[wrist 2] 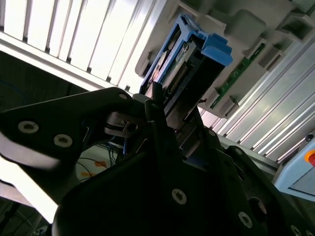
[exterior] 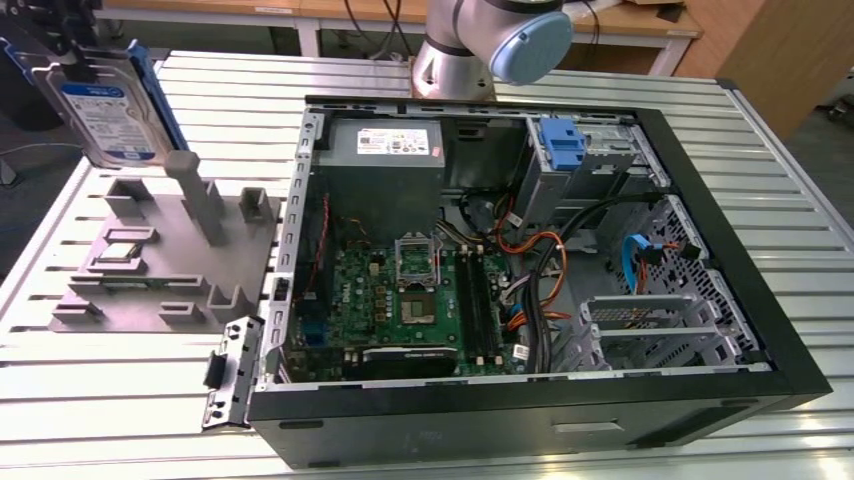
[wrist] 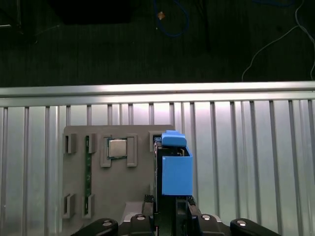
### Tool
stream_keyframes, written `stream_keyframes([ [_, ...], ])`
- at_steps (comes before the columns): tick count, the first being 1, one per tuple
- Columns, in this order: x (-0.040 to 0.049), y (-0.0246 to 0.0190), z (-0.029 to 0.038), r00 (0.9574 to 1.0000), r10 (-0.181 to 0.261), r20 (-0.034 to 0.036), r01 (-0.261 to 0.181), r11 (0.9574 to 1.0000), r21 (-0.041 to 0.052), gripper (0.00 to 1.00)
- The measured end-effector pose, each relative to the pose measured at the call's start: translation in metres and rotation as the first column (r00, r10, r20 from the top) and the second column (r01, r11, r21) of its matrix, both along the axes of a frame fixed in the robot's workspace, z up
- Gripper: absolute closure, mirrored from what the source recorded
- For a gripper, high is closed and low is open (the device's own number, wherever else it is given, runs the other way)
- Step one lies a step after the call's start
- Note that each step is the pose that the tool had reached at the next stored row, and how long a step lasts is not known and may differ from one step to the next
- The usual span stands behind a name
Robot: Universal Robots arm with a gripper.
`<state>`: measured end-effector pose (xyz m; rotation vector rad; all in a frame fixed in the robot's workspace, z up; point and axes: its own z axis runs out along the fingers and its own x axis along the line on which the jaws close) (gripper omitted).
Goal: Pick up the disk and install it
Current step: 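Pick up the disk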
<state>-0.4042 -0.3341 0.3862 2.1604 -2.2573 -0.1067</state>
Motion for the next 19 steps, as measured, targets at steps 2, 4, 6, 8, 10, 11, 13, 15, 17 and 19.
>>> stream_keyframes([
  [2, 0.0, 0.0, 0.0039, 1.0, 0.0, 0.0002, 0.0, 1.0, 0.0001, 0.65],
  [4, 0.0, 0.0, 0.0079, 1.0, 0.0, 0.0, 0.0, 1.0, 0.0, 0.65],
  [6, 0.0, 0.0, 0.0121, 1.0, 0.0, 0.0, 0.0, 1.0, 0.0001, 0.65],
  [8, 0.0, 0.0, 0.016, 1.0, 0.0, 0.0, 0.0, 1.0, 0.0, 0.65],
  [10, 0.0, 0.0, 0.017, 1.0, 0.0, 0.0002, 0.0, 1.0, 0.0001, 0.65],
  [11, 0.0, 0.0, 0.017, 1.0, 0.0, 0.0002, 0.0, 1.0, 0.0001, 0.65],
  [13, 0.0, 0.0, 0.0171, 1.0, 0.0, 0.0002, 0.0, 1.0, 0.0002, 0.65],
  [15, 0.0, 0.0, 0.0172, 1.0, 0.0, 0.0, 0.0, 1.0, 0.0, 0.65],
  [17, 0.0, 0.0, 0.0172, 1.0, 0.0, 0.0001, 0.0, 1.0, 0.0001, 0.65],
  [19, 0.0, 0.0, 0.0172, 1.0, 0.0, 0.0001, 0.0, 1.0, 0.0001, 0.65],
])
